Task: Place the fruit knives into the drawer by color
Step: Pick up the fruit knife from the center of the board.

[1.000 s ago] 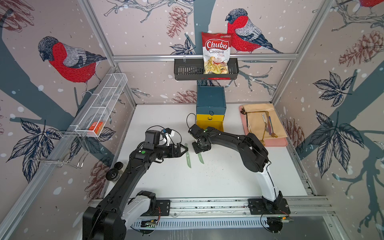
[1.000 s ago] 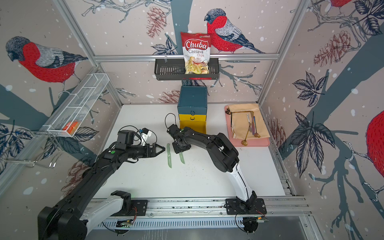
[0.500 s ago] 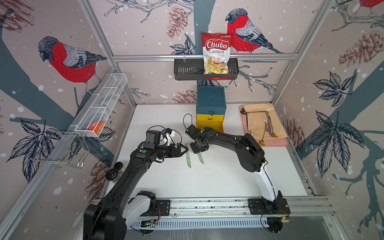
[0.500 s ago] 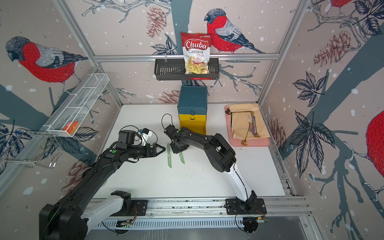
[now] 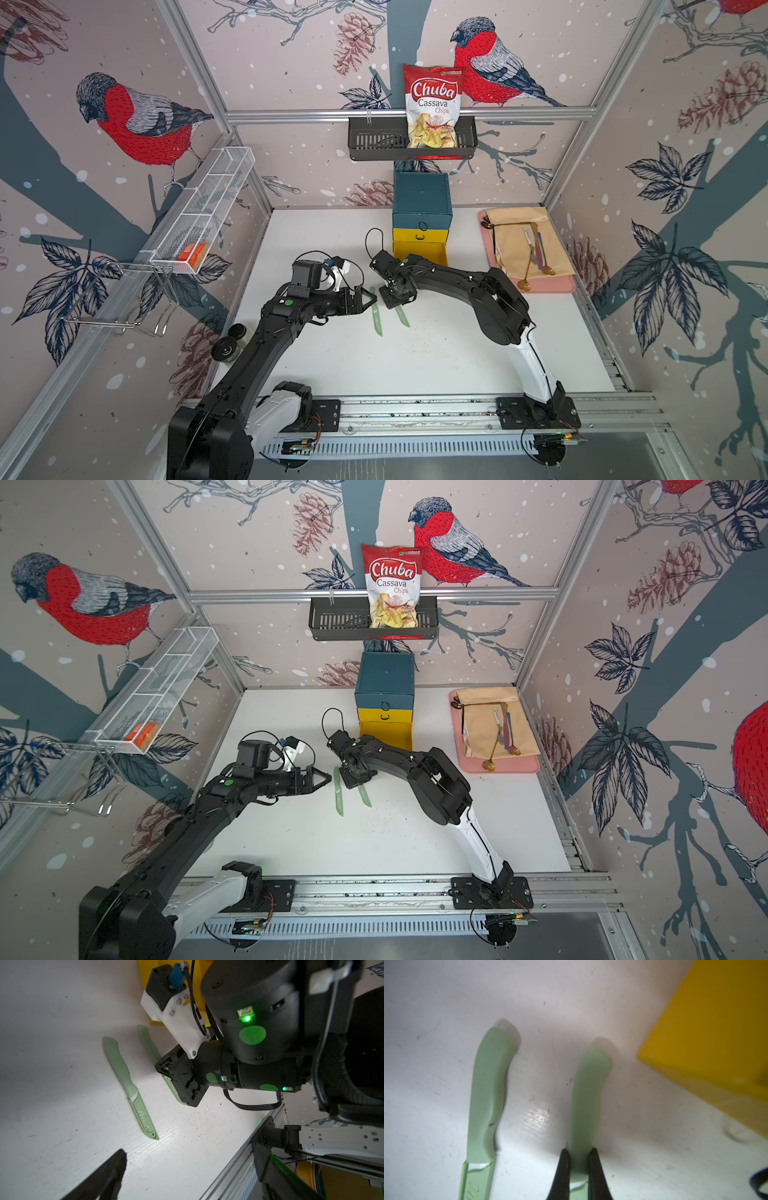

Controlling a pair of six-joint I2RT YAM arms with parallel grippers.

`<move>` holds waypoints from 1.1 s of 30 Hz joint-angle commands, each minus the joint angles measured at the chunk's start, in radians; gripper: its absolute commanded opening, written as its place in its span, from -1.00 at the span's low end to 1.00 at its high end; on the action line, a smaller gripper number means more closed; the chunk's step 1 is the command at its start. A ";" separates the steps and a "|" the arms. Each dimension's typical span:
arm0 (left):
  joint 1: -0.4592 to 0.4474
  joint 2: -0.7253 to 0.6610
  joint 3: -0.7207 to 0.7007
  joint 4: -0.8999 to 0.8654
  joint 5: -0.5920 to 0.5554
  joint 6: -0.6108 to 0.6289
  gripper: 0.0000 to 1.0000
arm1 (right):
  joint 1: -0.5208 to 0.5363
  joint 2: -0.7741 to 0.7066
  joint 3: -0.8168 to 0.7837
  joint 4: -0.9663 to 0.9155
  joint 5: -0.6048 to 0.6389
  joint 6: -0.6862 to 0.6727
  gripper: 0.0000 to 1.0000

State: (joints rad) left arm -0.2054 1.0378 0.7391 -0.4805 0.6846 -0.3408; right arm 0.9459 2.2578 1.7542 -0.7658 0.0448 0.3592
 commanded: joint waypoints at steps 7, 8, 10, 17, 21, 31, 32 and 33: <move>0.003 -0.002 -0.001 0.025 0.010 0.002 0.95 | -0.016 0.017 -0.012 -0.082 -0.041 -0.004 -1.00; 0.004 -0.002 -0.002 0.025 0.010 0.002 0.95 | -0.016 0.014 -0.007 -0.086 -0.039 -0.002 -1.00; 0.003 -0.002 -0.002 0.028 0.010 0.001 0.94 | -0.018 0.010 0.000 -0.093 -0.037 0.000 -1.00; 0.003 0.014 0.003 0.050 0.018 -0.008 0.94 | -0.024 -0.022 -0.001 -0.121 -0.022 0.014 -1.00; 0.004 0.030 0.006 0.074 0.027 -0.019 0.94 | -0.029 -0.065 -0.033 -0.125 -0.023 0.035 -1.00; 0.003 0.092 0.044 0.100 0.042 -0.013 0.95 | -0.038 -0.149 -0.092 -0.122 -0.049 0.118 -1.00; 0.003 0.100 0.049 0.103 0.042 -0.012 0.94 | -0.040 -0.155 -0.095 -0.121 -0.055 0.134 -1.00; 0.003 0.107 0.053 0.108 0.046 -0.013 0.94 | -0.042 -0.160 -0.099 -0.120 -0.063 0.156 -1.00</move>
State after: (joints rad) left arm -0.2050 1.1324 0.7769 -0.4210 0.7059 -0.3630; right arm 0.9073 2.1189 1.6623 -0.8745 0.0021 0.4496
